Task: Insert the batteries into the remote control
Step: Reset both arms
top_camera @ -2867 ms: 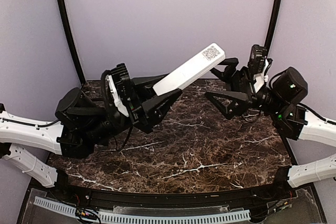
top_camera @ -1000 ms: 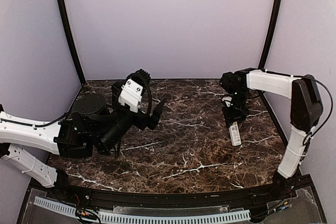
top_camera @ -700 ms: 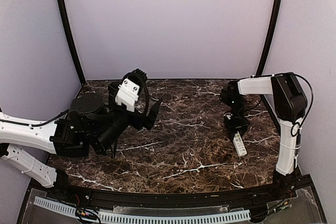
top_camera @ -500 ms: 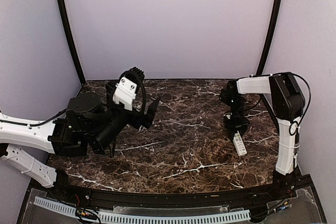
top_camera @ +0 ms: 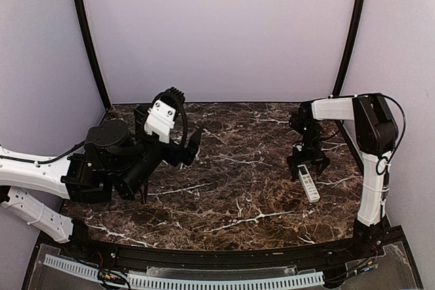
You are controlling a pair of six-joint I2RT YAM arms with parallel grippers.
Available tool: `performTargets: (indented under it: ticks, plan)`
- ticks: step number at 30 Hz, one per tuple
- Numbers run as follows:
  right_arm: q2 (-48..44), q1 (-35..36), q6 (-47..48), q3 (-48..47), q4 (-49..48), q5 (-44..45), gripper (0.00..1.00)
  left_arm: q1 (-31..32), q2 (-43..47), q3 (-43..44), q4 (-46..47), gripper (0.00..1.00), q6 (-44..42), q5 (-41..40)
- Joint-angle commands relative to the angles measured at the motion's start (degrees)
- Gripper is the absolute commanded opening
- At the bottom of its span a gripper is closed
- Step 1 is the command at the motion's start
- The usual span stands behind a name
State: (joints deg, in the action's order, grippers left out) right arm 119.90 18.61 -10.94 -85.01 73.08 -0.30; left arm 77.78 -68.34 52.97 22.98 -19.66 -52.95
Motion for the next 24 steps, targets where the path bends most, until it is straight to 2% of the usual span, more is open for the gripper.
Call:
performTargets:
  ticks: [1,6,8,12,19,22,24]
  plan:
    - [-6.03,-1.20,0.16,1.80,-14.23,-4.58,0.99,-1.55,2.25,-1.16,-3.52,0.99,4.08,-2.52]
    - [-19.51,-1.63,1.19,6.63,-26.60,-7.06,0.99,-6.55,4.69,-1.88,-13.98,0.99,17.26,-1.37]
    - [-26.79,-2.17,1.19,12.16,-34.62,-7.27,0.99,-9.63,5.76,-2.79,-16.52,0.99,21.16,-0.51]
    - [-39.00,-7.77,-1.32,22.64,-49.23,-14.46,0.99,-17.00,7.05,-6.24,-18.91,0.99,26.07,2.13]
    - [-44.78,-14.25,-3.23,31.58,-54.60,-20.37,0.99,-25.77,7.40,-11.01,-20.48,0.99,32.81,5.42]
    - [-47.98,-17.11,-3.08,37.36,-63.08,-20.28,0.99,-31.38,7.17,-14.05,-19.84,0.99,35.28,6.65]
    - [-51.11,-21.63,-6.19,42.91,-69.57,-21.40,0.99,-35.03,6.67,-15.82,-19.44,0.99,37.31,7.22]
